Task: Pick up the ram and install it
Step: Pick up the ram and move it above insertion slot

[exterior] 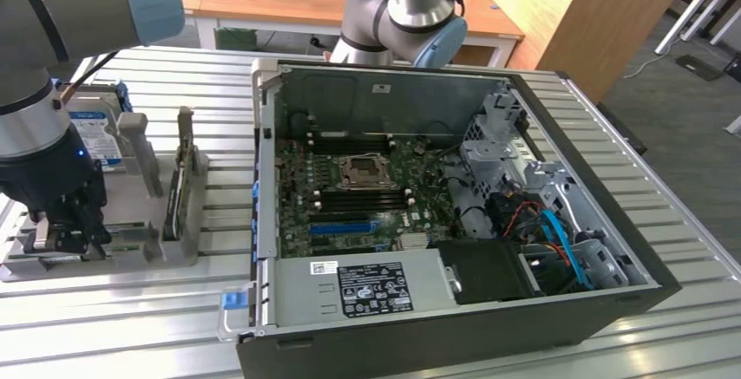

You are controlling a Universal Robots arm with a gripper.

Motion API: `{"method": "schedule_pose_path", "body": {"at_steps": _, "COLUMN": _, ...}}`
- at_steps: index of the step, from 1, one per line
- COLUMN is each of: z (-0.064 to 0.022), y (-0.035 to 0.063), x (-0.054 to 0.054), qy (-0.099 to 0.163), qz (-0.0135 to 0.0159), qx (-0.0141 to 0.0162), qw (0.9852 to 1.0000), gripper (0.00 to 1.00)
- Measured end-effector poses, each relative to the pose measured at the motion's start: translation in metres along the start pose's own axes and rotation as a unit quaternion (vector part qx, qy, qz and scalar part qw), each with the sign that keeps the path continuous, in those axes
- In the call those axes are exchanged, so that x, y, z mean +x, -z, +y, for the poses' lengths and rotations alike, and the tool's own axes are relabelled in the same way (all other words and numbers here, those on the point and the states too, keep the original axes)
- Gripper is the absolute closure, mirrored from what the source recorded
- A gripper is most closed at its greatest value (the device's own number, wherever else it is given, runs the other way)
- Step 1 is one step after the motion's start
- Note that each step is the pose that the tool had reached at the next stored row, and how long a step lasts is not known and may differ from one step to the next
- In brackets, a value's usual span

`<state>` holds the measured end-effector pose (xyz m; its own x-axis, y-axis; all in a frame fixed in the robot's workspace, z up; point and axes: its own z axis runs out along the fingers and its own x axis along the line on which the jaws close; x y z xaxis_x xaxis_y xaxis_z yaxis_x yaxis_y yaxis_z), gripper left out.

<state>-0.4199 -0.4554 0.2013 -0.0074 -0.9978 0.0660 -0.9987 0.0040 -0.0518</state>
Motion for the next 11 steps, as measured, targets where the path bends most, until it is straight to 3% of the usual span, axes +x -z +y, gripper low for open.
{"method": "schedule_pose_path", "body": {"at_steps": 1, "z": -0.0001, "y": -0.0002, "x": 0.0, "qy": 0.0, "qz": -0.0001, "qx": -0.001, "qw": 1.0, "gripper": 0.7}}
{"method": "schedule_pose_path", "body": {"at_steps": 3, "z": -0.0001, "y": -0.0002, "x": 0.0001, "qy": 0.0, "qz": 0.0, "qx": -0.0061, "qw": 1.0, "gripper": 0.7}}
{"method": "schedule_pose_path", "body": {"at_steps": 6, "z": 0.0, "y": -0.0005, "x": 0.0, "qy": 0.0, "qz": 0.0001, "qx": -0.018, "qw": 0.9998, "gripper": 0.7}}
{"method": "schedule_pose_path", "body": {"at_steps": 7, "z": 0.0001, "y": -0.0005, "x": -0.0001, "qy": 0.0, "qz": 0.0002, "qx": -0.0193, "qw": 0.9998, "gripper": 0.7}}
{"method": "schedule_pose_path", "body": {"at_steps": 11, "z": 0.0, "y": -0.0006, "x": 0.0, "qy": 0.0, "qz": 0.0001, "qx": -0.0194, "qw": 0.9998, "gripper": 0.7}}
